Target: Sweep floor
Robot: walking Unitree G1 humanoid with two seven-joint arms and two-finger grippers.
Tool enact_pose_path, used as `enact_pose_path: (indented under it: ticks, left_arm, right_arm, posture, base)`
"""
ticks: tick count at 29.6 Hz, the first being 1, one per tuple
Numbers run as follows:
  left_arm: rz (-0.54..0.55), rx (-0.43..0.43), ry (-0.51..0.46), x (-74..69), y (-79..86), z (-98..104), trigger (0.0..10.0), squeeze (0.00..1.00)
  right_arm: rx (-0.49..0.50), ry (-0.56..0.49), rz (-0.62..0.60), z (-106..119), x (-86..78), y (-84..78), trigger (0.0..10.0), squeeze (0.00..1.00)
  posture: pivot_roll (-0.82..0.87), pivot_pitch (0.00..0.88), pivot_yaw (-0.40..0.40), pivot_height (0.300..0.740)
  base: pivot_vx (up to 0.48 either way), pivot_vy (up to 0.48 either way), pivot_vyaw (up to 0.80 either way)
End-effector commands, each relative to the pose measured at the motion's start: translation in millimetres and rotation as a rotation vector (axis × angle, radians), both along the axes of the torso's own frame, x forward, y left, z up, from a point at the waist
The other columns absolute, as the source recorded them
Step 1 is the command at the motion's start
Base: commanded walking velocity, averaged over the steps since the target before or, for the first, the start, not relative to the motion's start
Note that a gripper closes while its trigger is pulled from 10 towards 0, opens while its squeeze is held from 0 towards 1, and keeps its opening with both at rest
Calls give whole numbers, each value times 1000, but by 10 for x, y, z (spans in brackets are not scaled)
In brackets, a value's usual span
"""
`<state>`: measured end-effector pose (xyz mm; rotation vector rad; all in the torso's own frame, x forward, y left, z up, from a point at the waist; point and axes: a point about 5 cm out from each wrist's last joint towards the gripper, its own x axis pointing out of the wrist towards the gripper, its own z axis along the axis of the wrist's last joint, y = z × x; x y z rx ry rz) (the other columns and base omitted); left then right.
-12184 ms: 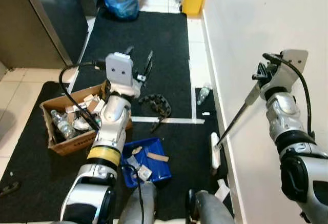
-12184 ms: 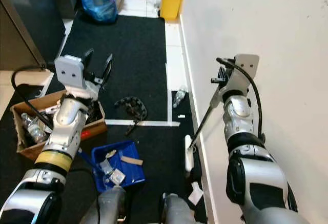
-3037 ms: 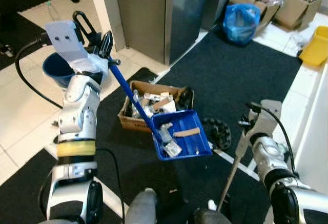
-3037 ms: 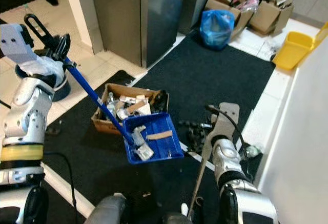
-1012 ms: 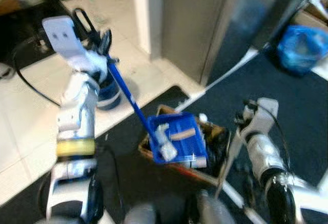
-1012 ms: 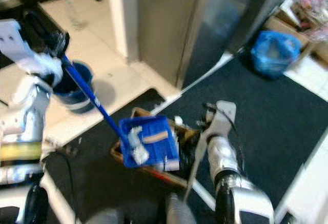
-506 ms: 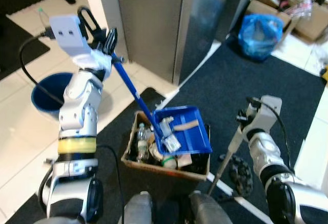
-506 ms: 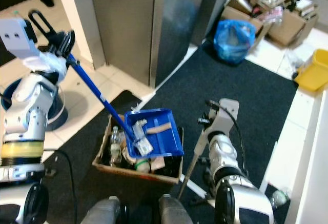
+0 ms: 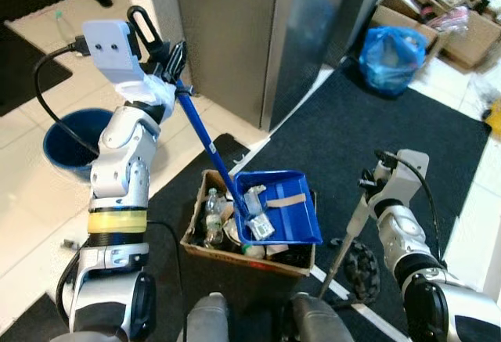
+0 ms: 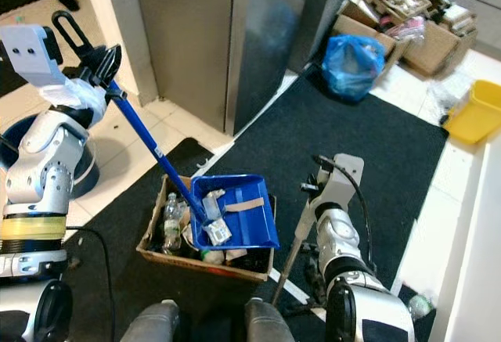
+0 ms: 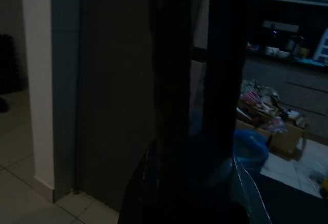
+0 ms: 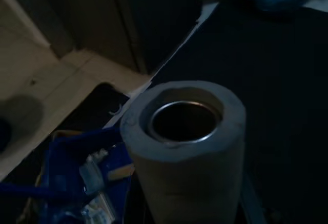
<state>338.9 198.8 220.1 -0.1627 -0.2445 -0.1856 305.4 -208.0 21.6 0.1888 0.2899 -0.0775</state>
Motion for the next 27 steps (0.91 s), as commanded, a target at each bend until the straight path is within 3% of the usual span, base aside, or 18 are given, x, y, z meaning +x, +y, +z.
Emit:
enact_pose_path:
  ticks: [1,13,16,27]
  left_arm:
    - [-32,0,-43,-14,-36,100,10000,0]
    - [-107,107,-62,-43,14,196,10000,0]
    - [-94,215,-97,-62,142,342,10000,0]
    - [-21,287,-210,-104,332,701,10000,0]
  right_arm:
    - [56,10,-35,-48,-41,-5,10000,0]
    - [31,-19,-29,4,-7,-13,10000,0]
    - [26,-20,-31,0,-16,-22,10000,0]
    - [24,-17,-29,-19,-38,-32,10000,0]
  posture:
    - [159,38,-7,740]
    - [162,40,-10,740]
    - [163,44,-10,740]
    - [161,42,-18,740]
  base:
    - [0,0,0]
    - [0,0,0]
    - [0,0,0]
    - [0,0,0]
